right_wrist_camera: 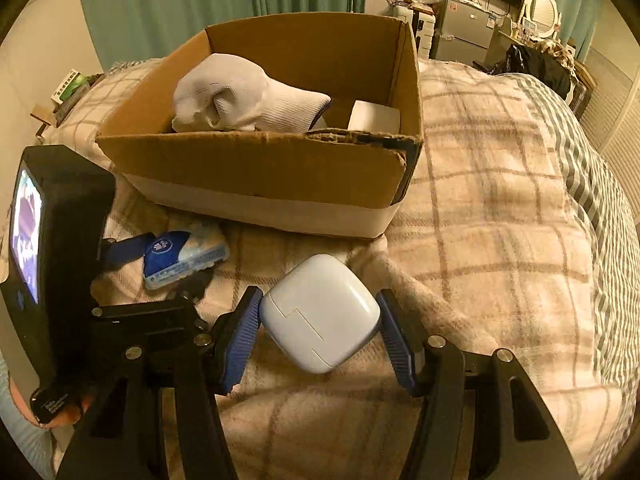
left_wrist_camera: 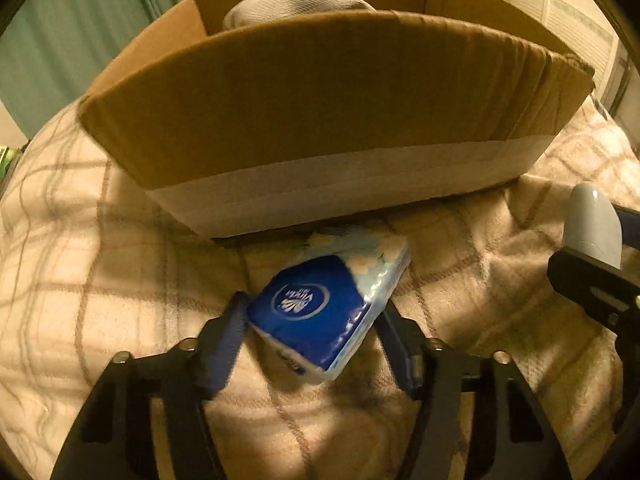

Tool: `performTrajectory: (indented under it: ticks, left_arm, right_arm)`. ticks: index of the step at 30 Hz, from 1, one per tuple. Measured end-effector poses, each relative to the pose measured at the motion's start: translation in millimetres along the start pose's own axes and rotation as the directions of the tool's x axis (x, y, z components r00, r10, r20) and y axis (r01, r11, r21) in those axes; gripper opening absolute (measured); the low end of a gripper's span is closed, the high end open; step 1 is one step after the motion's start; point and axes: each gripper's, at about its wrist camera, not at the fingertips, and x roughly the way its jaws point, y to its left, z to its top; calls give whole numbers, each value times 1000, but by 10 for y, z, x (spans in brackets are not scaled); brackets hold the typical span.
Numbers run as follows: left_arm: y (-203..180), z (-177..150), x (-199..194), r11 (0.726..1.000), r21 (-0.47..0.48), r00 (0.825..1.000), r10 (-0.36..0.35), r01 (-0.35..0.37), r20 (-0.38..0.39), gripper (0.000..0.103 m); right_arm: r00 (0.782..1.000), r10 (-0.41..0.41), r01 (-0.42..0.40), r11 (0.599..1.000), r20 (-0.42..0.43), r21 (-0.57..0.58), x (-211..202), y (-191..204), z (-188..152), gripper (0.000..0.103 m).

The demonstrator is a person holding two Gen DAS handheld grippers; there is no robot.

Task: Organize objects
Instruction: 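Grasp the white earbud case with the right tool while the left tool grasps the blue tissue pack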

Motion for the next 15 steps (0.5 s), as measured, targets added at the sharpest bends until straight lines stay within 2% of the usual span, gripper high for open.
performTrajectory:
  ticks: [3,4,9,15]
  left_arm:
    - [27,-43,-91,1000,-13,1000,-7,7,16,45]
    - [23,-61,-122,1000,-10,1000,-8,8,22,36]
    - [13,-152,-391,999,4,996,-55,54,76,30]
    - [64,-255,-763,996,-11,987,-88,90,135,30]
  right_arm:
    - [1000,-3,3,1000,4,-3,-11,8,-9,58]
    - [1000,-4,4,1000,4,-3,-12,17,-11,58]
    - [1000,-1,1,1000,13,1,-71,46,-38,58]
    - [999,1,-1,1000,40,8,-287,65,-95,58]
